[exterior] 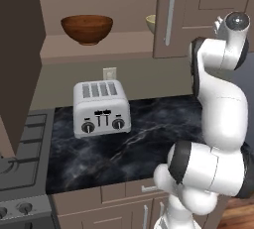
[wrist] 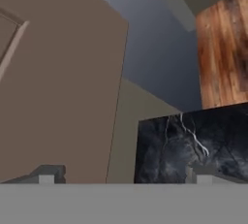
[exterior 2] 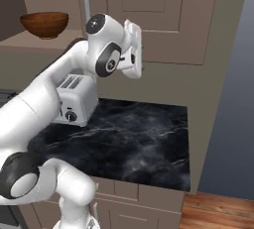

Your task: Open the cabinet. Pick the bowls from the counter and place them in the cabinet. Then close the cabinet.

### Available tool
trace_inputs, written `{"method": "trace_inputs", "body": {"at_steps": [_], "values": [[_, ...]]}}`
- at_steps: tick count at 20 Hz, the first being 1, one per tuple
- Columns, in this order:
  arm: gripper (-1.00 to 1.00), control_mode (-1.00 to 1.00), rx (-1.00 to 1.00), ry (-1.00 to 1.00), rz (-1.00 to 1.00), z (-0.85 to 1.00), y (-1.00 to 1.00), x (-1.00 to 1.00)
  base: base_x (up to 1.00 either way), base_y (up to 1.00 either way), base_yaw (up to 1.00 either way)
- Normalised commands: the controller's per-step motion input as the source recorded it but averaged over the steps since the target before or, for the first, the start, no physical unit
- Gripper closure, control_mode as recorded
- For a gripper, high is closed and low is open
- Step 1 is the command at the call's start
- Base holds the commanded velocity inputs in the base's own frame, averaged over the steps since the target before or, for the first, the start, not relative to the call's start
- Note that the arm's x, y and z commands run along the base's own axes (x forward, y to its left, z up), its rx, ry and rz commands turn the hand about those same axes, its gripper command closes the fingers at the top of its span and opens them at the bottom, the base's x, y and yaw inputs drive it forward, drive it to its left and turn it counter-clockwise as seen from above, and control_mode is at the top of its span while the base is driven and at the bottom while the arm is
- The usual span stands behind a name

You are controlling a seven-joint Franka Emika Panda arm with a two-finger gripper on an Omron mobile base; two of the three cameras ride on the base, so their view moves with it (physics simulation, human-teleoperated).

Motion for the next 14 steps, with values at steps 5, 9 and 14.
{"method": "trace_inputs", "body": {"at_steps": [5, 9, 14], "values": [[-1.0, -1.0, -0.08, -0.29, 0.0, -0.13, 0.0, -0.88, 0.0, 0.0, 0.0], [-1.0, -1.0, -0.09, -0.36, 0.0, 0.0, 0.0, -0.77, 0.0, 0.0, 0.0], [-1.0, -1.0, 0.0, -0.07, 0.0, 0.18, 0.0, -0.56, 0.0, 0.0, 0.0]]}}
